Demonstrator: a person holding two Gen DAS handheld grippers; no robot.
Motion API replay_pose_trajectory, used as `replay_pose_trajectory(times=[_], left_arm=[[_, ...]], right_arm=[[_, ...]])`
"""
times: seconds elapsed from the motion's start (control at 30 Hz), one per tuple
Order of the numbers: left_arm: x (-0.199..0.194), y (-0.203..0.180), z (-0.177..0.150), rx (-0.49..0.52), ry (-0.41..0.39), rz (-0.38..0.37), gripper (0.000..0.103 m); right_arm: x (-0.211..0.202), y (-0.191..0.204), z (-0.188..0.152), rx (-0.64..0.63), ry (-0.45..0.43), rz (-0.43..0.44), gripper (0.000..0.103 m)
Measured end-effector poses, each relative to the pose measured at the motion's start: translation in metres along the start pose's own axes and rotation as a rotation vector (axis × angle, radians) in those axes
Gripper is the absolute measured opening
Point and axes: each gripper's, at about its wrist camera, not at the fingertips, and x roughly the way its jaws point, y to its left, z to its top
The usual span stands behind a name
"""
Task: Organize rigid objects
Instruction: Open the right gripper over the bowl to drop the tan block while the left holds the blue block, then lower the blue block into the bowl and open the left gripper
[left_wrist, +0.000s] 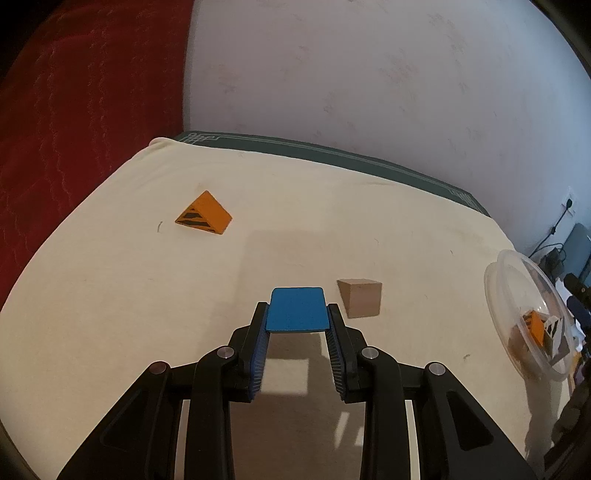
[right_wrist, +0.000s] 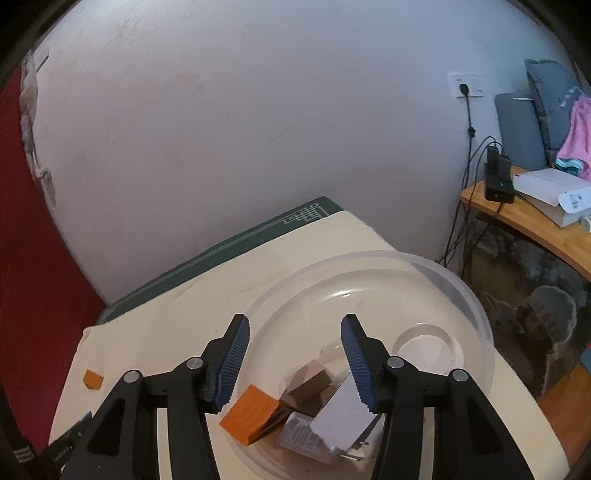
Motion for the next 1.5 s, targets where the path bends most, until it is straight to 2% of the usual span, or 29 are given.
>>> replay_pose_trajectory(times=[0.27,0.73,1.5], left_arm=[[-0.001,-0.023,0.001,0.044,0.025,-0.06,0.031],[-0.008,-0.108,0.015,0.199,0.033,-0.232,0.031],[0.01,-0.204,0.024,0.318,0.053,-0.419,0.031]], right_arm=[[-0.001,-0.012,0.004,0.044,-0.014,-0.03,0.057],[-0.006,-0.016,0.005,0.052,-0.033,-0.06,0.066],[-0.008,-0.027,0.009,0.114,-0.043,-0.092,0.066]])
